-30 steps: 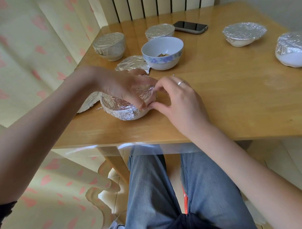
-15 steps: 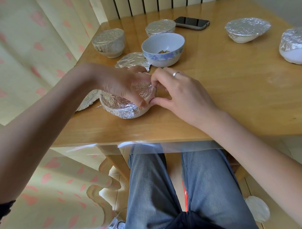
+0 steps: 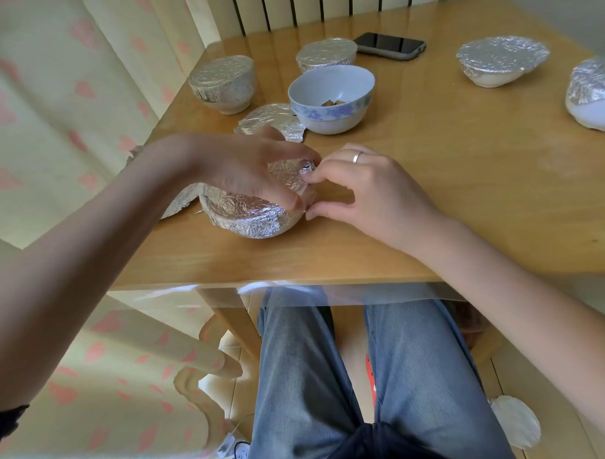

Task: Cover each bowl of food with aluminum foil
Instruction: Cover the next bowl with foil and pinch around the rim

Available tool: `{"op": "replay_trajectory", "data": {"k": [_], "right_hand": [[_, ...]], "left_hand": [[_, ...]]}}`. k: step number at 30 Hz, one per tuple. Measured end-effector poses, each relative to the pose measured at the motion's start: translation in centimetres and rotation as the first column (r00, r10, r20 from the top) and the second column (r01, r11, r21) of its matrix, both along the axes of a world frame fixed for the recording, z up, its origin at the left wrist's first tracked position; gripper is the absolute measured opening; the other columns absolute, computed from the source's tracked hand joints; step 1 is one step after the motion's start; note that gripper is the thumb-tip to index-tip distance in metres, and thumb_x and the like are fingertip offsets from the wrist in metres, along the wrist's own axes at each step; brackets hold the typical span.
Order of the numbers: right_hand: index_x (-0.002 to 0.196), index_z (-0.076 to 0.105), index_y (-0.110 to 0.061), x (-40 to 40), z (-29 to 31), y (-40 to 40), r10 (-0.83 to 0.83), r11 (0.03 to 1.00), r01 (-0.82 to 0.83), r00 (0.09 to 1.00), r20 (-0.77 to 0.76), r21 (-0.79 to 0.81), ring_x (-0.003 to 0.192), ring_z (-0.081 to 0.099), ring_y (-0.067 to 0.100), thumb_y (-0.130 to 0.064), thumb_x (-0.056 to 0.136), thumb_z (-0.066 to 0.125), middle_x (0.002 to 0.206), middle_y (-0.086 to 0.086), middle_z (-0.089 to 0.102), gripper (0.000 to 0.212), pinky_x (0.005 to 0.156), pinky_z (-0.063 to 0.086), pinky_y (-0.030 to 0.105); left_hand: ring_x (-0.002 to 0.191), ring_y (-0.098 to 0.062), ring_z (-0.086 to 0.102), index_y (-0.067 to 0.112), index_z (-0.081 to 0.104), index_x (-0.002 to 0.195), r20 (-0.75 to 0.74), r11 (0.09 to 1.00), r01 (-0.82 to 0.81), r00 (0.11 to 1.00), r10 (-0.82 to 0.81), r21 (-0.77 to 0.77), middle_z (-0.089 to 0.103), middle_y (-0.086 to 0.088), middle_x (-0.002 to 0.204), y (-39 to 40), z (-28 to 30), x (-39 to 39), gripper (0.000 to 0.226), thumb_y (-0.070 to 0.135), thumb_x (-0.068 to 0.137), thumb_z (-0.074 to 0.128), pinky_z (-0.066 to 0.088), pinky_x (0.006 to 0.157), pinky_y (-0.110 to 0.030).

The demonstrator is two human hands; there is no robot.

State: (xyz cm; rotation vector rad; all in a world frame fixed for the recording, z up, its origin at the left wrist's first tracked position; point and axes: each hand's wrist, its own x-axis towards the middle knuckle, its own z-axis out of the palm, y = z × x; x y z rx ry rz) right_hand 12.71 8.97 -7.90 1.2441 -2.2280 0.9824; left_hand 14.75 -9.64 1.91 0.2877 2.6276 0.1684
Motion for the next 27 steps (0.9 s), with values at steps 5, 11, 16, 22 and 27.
{"op": "replay_trajectory", "data": {"k": [5, 11, 16, 22, 27], "right_hand": [[0.094, 0.071, -0.007, -0.2, 0.4, -0.2, 0.040, 0.999, -0.035, 0.992, 0.118, -0.041, 0.093, 0.055, 0.011, -0.028, 0.069, 0.082, 0.098, -0.002, 0.069, 0.034, 0.080, 0.052, 0.036], [0.088, 0.072, -0.004, -0.7, 0.4, -0.5, 0.049, 0.995, -0.039, 0.992, 0.113, -0.091, 0.083, 0.058, 0.013, -0.017, 0.072, 0.079, 0.090, 0.001, 0.069, 0.023, 0.074, 0.053, 0.037], [0.083, 0.073, -0.003, -1.4, 0.6, -0.7, 0.100, 0.990, -0.087, 0.988, 0.117, -0.109, 0.082, 0.054, 0.000, -0.012, 0.070, 0.078, 0.086, -0.006, 0.065, 0.016, 0.075, 0.048, 0.023], [0.080, 0.074, -0.007, -2.5, 1.6, -0.8, 0.146, 0.989, -0.144, 0.975, 0.170, -0.025, 0.073, 0.055, -0.003, -0.010, 0.071, 0.078, 0.080, -0.011, 0.065, 0.010, 0.073, 0.043, 0.011], [0.084, 0.068, -0.014, -3.2, 3.8, -0.9, 0.162, 0.966, -0.209, 0.949, 0.271, 0.153, 0.068, 0.053, 0.000, -0.010, 0.071, 0.079, 0.069, -0.016, 0.056, 0.018, 0.064, 0.042, 0.015]], "left_hand": [[0.131, -0.016, 0.034, 0.074, 0.028, 0.121, -0.001, 1.000, -0.002, 1.000, 0.002, 0.007, 0.025, 0.021, 0.137, 0.1, 0.0, 0.0, 0.080, 0.077, 0.046, 0.057, 0.031, 0.108, -0.041], [0.130, -0.015, 0.032, 0.079, 0.028, 0.110, 0.016, 1.000, -0.002, 1.000, 0.001, 0.024, 0.026, 0.021, 0.135, 0.3, -0.1, 0.1, 0.069, 0.076, 0.047, 0.055, 0.027, 0.101, -0.036], [0.134, -0.016, 0.029, 0.078, 0.027, 0.108, 0.023, 0.999, -0.005, 1.000, 0.004, 0.033, 0.025, 0.021, 0.135, 0.2, 0.0, 0.0, 0.067, 0.076, 0.047, 0.055, 0.026, 0.102, -0.037], [0.132, -0.015, 0.028, 0.078, 0.033, 0.104, 0.036, 0.999, 0.011, 0.999, -0.013, 0.042, 0.025, 0.020, 0.136, 0.2, 0.0, 0.2, 0.062, 0.078, 0.045, 0.054, 0.025, 0.104, -0.037], [0.133, -0.015, 0.029, 0.078, 0.039, 0.095, 0.042, 0.997, 0.030, 0.999, -0.033, 0.067, 0.028, 0.018, 0.137, 0.0, -0.1, 0.1, 0.052, 0.079, 0.046, 0.056, 0.024, 0.105, -0.035]]}}
